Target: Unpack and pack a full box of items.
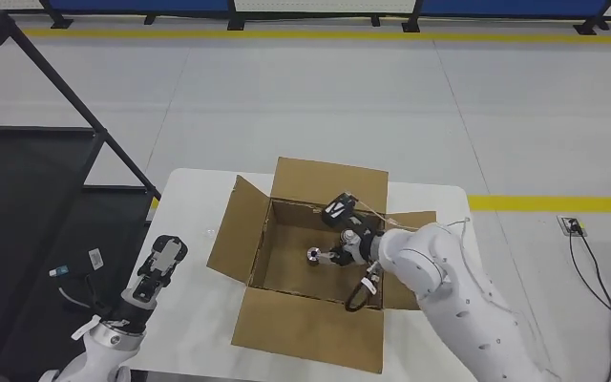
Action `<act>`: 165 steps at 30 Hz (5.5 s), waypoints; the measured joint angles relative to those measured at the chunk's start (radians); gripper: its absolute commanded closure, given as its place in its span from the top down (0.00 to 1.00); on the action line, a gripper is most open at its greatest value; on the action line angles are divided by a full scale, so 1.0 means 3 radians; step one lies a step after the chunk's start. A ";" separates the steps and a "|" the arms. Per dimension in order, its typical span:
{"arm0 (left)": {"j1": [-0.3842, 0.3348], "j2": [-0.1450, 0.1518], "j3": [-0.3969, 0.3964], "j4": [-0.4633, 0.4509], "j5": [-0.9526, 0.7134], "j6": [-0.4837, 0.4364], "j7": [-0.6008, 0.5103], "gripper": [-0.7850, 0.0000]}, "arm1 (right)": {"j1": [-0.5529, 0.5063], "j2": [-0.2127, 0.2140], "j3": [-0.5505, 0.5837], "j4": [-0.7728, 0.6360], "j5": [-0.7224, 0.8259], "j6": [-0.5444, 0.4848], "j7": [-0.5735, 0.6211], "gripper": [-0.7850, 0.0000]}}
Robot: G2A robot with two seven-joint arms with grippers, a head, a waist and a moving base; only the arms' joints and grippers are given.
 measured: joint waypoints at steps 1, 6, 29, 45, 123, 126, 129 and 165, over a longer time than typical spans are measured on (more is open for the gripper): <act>0.0000 0.0000 0.0000 0.0000 0.0000 0.0000 0.0000 1.00 | 0.0077 -0.0016 -0.0040 0.0113 0.0029 0.0032 0.0024 1.00; 0.0000 0.0000 0.0000 0.0000 0.0000 0.0000 0.0000 1.00 | 0.0349 -0.0078 -0.0184 0.0554 0.0091 0.0219 0.0173 1.00; 0.0000 0.0000 0.0000 0.0000 0.0000 0.0000 0.0000 1.00 | 0.0801 -0.0303 -0.0634 0.1550 0.0069 0.0400 0.0091 0.95; 0.0000 0.0000 0.0000 0.0000 0.0000 0.0000 0.0000 1.00 | 0.0920 -0.0413 -0.0730 0.1862 0.0155 0.0326 -0.0055 0.00; 0.0000 0.0000 0.0000 0.0000 0.0000 0.0000 0.0000 1.00 | -0.2343 0.0435 0.2307 -0.1026 -0.0552 0.0509 -0.0270 0.67; 0.0000 0.0000 0.0000 0.0000 0.0000 0.0000 0.0000 1.00 | -0.2401 0.0438 0.2344 -0.1151 -0.0573 0.0595 -0.0317 0.75; 0.0000 0.0000 0.0000 0.0000 0.0000 0.0000 0.0000 1.00 | -0.2503 0.0429 0.2436 -0.1400 -0.0581 0.0814 -0.0569 1.00; 0.0181 0.0000 -0.0163 -0.0086 -0.0175 -0.0028 0.0202 1.00 | 0.0625 -0.0449 -0.1210 0.1234 0.0025 0.0520 -0.0868 1.00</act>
